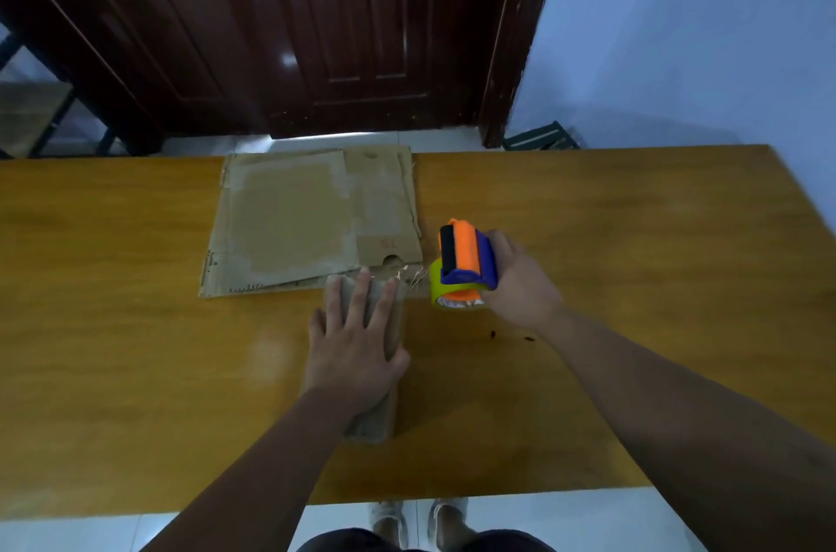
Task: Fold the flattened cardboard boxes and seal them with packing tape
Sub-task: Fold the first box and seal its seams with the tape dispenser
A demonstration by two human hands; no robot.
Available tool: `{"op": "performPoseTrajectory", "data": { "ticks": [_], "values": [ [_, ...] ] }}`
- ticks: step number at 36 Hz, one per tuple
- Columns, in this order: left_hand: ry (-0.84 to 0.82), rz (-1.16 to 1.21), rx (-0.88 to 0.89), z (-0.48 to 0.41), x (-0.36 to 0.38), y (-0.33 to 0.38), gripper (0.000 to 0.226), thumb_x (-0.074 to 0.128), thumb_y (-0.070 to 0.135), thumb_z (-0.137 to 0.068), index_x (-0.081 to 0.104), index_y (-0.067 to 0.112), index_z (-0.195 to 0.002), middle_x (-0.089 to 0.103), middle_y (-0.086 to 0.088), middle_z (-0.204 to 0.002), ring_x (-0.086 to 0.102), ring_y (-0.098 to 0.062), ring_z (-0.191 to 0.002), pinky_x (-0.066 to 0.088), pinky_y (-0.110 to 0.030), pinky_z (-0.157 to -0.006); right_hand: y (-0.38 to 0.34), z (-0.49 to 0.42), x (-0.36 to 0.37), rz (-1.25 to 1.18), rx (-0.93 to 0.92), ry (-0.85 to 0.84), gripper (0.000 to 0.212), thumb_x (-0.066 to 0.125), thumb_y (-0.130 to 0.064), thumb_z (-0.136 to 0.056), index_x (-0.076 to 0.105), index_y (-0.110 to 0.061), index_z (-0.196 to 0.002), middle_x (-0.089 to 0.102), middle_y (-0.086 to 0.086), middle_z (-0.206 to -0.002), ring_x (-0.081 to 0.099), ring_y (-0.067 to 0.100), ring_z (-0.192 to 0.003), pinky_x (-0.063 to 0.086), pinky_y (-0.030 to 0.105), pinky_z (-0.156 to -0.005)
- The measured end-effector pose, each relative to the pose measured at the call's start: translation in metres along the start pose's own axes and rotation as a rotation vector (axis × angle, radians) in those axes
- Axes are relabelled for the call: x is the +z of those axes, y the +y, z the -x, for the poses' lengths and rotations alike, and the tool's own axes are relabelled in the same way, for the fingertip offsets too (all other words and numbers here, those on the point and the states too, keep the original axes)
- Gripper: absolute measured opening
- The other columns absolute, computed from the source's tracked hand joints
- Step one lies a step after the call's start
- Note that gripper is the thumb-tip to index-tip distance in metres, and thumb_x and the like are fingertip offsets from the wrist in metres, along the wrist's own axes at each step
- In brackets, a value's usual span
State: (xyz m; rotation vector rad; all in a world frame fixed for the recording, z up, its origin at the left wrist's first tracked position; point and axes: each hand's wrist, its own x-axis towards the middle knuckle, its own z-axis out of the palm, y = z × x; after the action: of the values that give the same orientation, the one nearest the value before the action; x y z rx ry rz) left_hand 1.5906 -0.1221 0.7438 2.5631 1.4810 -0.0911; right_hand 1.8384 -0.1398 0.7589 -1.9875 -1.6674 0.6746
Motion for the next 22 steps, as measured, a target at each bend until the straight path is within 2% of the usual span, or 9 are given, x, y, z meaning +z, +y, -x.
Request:
{"op": "performPoseTrajectory", "data": {
  "ticks": [3, 5, 11, 16, 22],
  "values": [
    [0.013, -0.014, 0.044, 0.000, 0.003, -0.001, 0.081, 0.013, 0.062, -0.077, -0.032, 0.038, -0.140, -0.016, 0.001, -0.159, -0.022, -0.020, -0.143, -0.009, -0.053, -0.113, -0.001, 0.001, -0.001, 0.048, 0.015, -0.025, 0.052, 0.067, -0.015, -0.081, 0.038, -0.016, -0.124, 0.047, 0.002, -0.104, 0.051, 0.022, -0.090, 0.047, 0.034, -0.069],
    [0.018, -0.013, 0.057, -0.001, 0.004, -0.001, 0.080, 0.011, 0.062, -0.078, -0.030, 0.035, -0.141, -0.021, 0.003, -0.157, -0.025, -0.017, -0.141, -0.015, -0.050, -0.112, -0.003, 0.002, 0.000, 0.092, 0.025, -0.035, 0.053, 0.066, -0.016, -0.082, 0.037, -0.015, -0.126, 0.049, 0.007, -0.111, 0.052, 0.025, -0.096, 0.049, 0.038, -0.073],
    [0.021, 0.011, 0.063, -0.001, 0.004, 0.000, 0.079, 0.011, 0.060, -0.078, -0.029, 0.034, -0.141, -0.030, 0.003, -0.151, -0.020, -0.020, -0.144, -0.013, -0.050, -0.113, -0.010, 0.001, 0.010, 0.212, 0.081, -0.012, 0.046, 0.056, -0.004, -0.086, 0.035, -0.012, -0.127, 0.047, 0.012, -0.116, 0.055, 0.032, -0.095, 0.041, 0.033, -0.066],
    [0.023, -0.010, 0.065, -0.002, 0.006, 0.000, 0.079, 0.010, 0.060, -0.078, -0.034, 0.033, -0.138, -0.032, 0.001, -0.150, -0.025, -0.019, -0.142, -0.013, -0.051, -0.112, 0.000, 0.006, 0.010, 0.396, 0.203, -0.075, 0.044, 0.050, -0.003, -0.090, 0.033, -0.014, -0.130, 0.041, 0.013, -0.119, 0.046, 0.032, -0.110, 0.045, 0.039, -0.078],
    [0.045, 0.002, 0.075, -0.002, 0.009, -0.002, 0.080, 0.013, 0.061, -0.079, -0.036, 0.034, -0.137, -0.032, 0.002, -0.151, -0.028, -0.017, -0.140, -0.016, -0.049, -0.111, -0.002, 0.010, 0.010, 0.469, 0.223, -0.067, 0.045, 0.050, -0.005, -0.091, 0.032, -0.019, -0.130, 0.041, 0.011, -0.118, 0.046, 0.028, -0.109, 0.050, 0.038, -0.070]
  ]
}}
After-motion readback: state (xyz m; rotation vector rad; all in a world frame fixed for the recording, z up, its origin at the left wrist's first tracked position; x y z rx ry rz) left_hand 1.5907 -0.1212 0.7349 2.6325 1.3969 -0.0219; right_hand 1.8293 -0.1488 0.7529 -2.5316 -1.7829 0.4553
